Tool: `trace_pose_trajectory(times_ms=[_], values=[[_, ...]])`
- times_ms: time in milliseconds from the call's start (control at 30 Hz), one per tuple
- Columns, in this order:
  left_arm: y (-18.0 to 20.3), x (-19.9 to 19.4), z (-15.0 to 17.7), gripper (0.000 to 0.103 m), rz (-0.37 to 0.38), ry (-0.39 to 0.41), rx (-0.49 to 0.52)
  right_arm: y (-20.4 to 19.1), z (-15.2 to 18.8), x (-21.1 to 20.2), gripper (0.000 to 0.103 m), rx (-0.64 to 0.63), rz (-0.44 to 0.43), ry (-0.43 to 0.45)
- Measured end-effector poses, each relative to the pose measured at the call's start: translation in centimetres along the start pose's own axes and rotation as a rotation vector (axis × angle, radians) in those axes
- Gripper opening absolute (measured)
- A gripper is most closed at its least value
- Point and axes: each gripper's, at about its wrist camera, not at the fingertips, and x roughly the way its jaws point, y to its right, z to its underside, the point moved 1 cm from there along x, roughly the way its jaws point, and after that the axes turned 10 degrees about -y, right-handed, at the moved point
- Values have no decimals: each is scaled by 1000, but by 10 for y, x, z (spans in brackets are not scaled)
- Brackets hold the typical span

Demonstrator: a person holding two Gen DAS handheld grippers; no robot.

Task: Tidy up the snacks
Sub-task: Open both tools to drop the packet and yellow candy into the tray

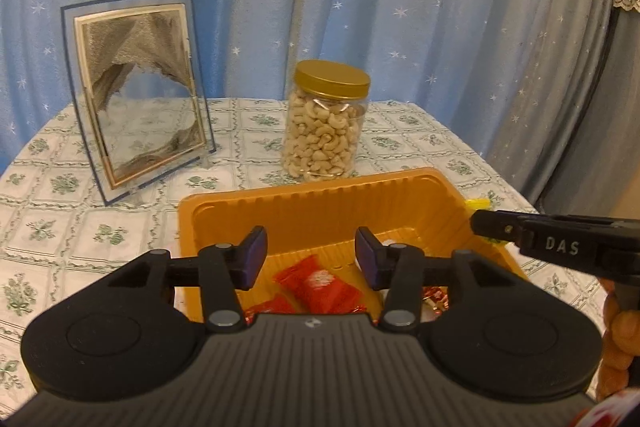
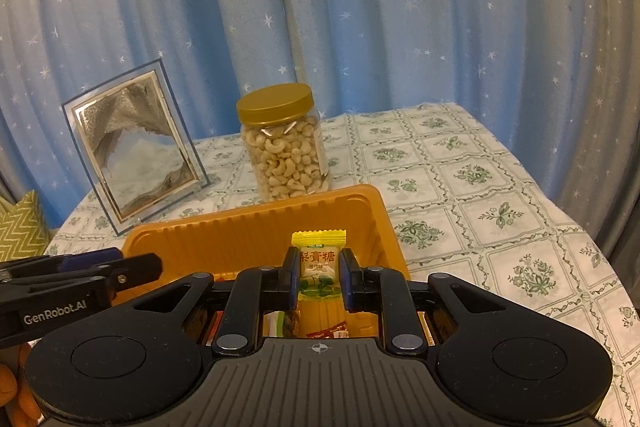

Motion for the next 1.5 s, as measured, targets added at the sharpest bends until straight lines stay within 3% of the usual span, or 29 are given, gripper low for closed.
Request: trace_pose_trajectory(times_ms=[433, 567, 600, 667, 733, 1500], values=[[0, -6, 5, 44, -21, -7, 26, -1, -1, 1, 21, 24, -37, 6], [-1, -6, 5, 44, -26, -8, 23, 0, -2, 3, 21, 33, -89, 24], [-1, -6, 5, 44, -28, -9, 23, 0, -2, 2, 24, 38, -96, 31], [-2, -6, 6, 44, -29, -11, 26, 3, -3, 0, 47, 55, -94, 45], [-2, -7, 7, 44, -30, -13, 30, 6, -4, -2, 52, 73, -86, 52], [3, -36, 23, 45, -47, -4, 29, 18, 7, -32, 52, 105, -33, 113]])
